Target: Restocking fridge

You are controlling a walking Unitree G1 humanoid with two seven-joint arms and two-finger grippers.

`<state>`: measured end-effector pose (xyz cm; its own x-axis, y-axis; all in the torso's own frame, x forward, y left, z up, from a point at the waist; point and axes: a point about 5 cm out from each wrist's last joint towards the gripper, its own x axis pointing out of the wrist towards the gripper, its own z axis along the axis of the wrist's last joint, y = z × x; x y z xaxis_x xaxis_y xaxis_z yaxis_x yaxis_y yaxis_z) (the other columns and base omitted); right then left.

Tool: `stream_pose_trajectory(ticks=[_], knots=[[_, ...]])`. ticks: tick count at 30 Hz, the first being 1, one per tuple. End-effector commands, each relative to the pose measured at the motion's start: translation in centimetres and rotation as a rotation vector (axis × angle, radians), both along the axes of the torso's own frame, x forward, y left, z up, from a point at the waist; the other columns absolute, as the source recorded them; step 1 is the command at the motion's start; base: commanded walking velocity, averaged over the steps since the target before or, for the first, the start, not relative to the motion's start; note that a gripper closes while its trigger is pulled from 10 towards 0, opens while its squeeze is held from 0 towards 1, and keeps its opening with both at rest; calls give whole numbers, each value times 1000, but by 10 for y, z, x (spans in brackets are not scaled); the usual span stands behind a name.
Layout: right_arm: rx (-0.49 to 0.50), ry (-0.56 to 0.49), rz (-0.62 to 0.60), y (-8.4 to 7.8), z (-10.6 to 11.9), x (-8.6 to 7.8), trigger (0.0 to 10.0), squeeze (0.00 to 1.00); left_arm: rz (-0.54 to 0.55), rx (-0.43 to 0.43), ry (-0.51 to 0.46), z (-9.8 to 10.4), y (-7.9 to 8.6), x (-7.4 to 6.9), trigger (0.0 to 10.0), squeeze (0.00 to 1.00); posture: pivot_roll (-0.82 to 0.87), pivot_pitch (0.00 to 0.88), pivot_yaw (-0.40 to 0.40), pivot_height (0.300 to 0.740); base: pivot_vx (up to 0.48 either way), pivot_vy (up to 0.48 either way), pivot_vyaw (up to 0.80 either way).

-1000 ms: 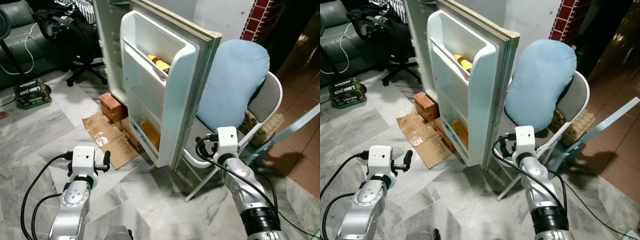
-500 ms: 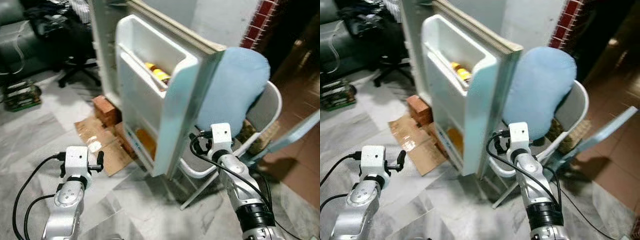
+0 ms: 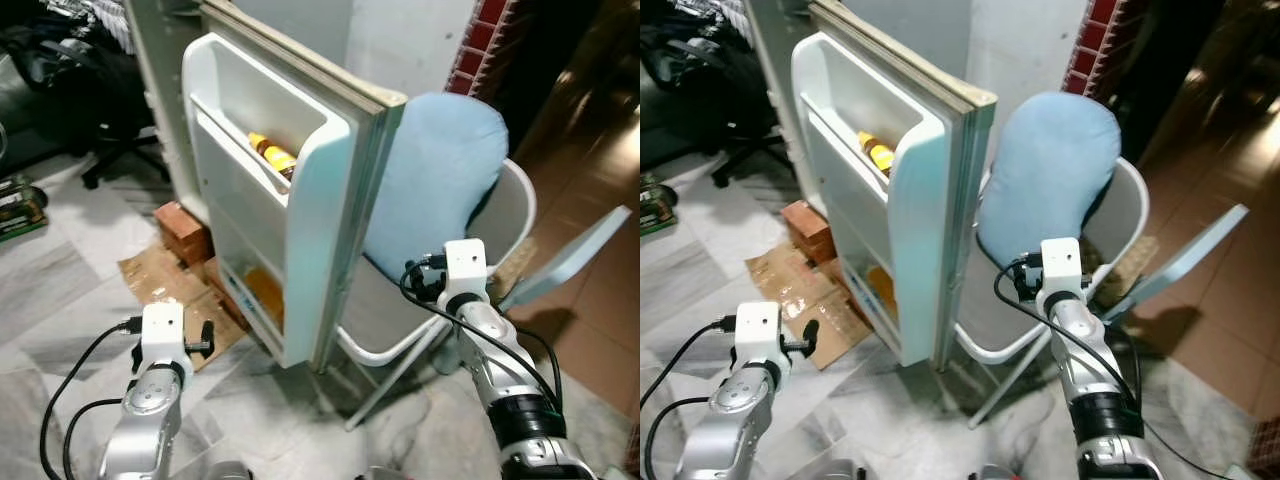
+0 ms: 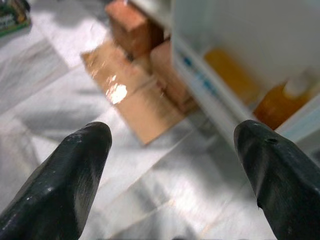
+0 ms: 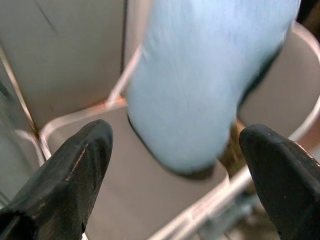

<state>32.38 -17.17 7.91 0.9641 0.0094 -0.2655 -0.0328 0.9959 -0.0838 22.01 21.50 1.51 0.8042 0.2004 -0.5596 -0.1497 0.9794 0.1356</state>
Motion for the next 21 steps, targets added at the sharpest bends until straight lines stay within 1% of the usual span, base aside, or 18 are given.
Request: stream_pose_trajectory(ticks=[1, 2, 3, 4, 5, 6, 7, 10, 11, 14, 15, 17, 18, 19, 20, 21], knots=[[9, -33, -7, 2, 9, 8, 10000, 0, 15, 34, 54, -9, 8, -9, 10000, 0, 69, 0, -84, 716, 0, 0, 0], [8, -38, -5, 3, 11, 11, 10000, 0, 23, 44, 71, -13, 12, -13, 10000, 0, 74, 0, -86, 716, 0, 0, 0], [22, -52, -6, 6, 17, 17, 10000, 0, 40, 32, 108, -22, 18, -23, 10000, 0, 80, 0, -91, 716, 0, 0, 0], [30, -57, -7, 8, 19, 20, 10000, 0, 57, 13, 123, -26, 20, -29, 10000, 0, 83, 0, -95, 716, 0, 0, 0], [30, -57, -7, 8, 19, 20, 10000, 0, 57, 13, 123, -26, 20, -29, 10000, 0, 83, 0, -95, 716, 0, 0, 0], [37, -66, -4, 10, 23, 25, 10000, 0, 72, -28, 136, -33, 22, -36, 10000, 0, 88, 0, -103, 716, 0, 0, 0], [39, -72, -1, 12, 26, 27, 10000, 0, 81, -36, 157, -37, 23, -40, 10000, 0, 89, 0, -104, 716, 0, 0, 0], [45, -78, 5, 14, 28, 30, 10000, 0, 106, -45, 176, -40, 25, -44, 10000, 0, 90, 0, -108, 716, 0, 0, 0], [97, -90, 47, 28, 36, 37, 10000, 0, 127, -59, 187, -43, 24, -48, 10000, 0, 102, 0, -123, 716, 0, 0, 0], [202, -98, 130, 49, 47, 44, 10000, 0, 125, -65, 181, -43, 19, -48, 10000, 0, 115, 0, -136, 716, 0, 0, 0], [250, -111, 191, 60, 54, 44, 10000, 0, 122, -65, 180, -43, 18, -48, 10000, 0, 117, 0, -138, 716, 0, 0, 0], [410, -141, 404, 90, 75, 39, 10000, 0, 120, -64, 177, -44, 18, -48, 10000, 0, 117, 0, -142, 716, 0, 0, 0], [475, -163, 531, 103, 87, 33, 10000, 0, 121, -68, 177, -45, 18, -48, 10000, 0, 115, 0, -144, 716, 0, 0, 0], [536, -185, 692, 114, 102, 21, 10000, 0, 122, -71, 177, -45, 17, -49, 10000, 0, 113, 0, -145, 716, 0, 0, 0], [567, -196, 798, 120, 111, 11, 10000, 0, 122, -74, 178, -46, 17, -49, 10000, 0, 113, 0, -146, 716, 0, 0, 0], [567, -196, 798, 120, 111, 11, 10000, 0, 122, -74, 178, -46, 17, -49, 10000, 0, 113, 0, -146, 716, 0, 0, 0]])
